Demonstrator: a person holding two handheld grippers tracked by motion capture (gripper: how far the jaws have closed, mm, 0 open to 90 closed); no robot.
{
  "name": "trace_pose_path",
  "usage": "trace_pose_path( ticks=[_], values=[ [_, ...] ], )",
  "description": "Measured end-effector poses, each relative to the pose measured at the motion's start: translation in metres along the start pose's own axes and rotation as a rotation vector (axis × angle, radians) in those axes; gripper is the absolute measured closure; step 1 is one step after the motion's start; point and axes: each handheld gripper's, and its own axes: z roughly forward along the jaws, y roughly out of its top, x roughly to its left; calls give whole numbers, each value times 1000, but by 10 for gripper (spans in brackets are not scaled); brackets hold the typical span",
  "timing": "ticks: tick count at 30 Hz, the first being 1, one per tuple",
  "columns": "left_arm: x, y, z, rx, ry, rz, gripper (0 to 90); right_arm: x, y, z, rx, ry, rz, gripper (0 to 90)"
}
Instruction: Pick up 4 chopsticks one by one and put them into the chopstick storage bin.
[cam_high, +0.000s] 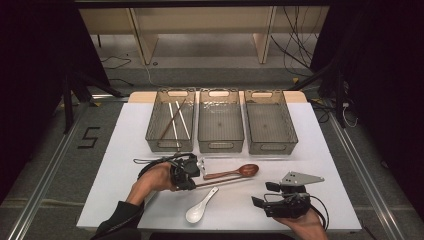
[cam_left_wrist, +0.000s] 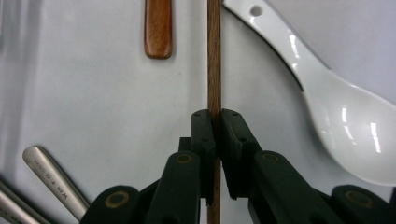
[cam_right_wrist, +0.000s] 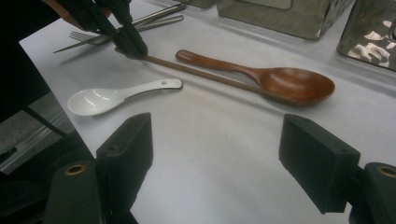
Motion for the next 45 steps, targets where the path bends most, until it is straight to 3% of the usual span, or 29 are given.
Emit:
trace_pose_path(
  ticks=[5, 12, 19, 25, 37, 45],
  values=[
    [-3, 3, -10, -38, 2, 9, 838, 0, 0, -1, -2, 0, 1, 269],
    [-1, 2, -28, -133, 35, -43, 837, 0, 0, -2, -8, -4, 2, 269],
    [6, -2, -43, -264, 75, -178, 837, 0, 0, -2, -16, -8, -2, 268],
    [15, -11, -54, -317, 127, -281, 837, -1, 0, -2, -15, -8, 0, 268],
    [35, -31, -74, -415, 193, -423, 837, 0, 0, -1, -17, -8, -2, 269],
    [59, -46, -80, -448, 234, -524, 837, 0, 1, -2, -20, -9, 4, 268]
  ],
)
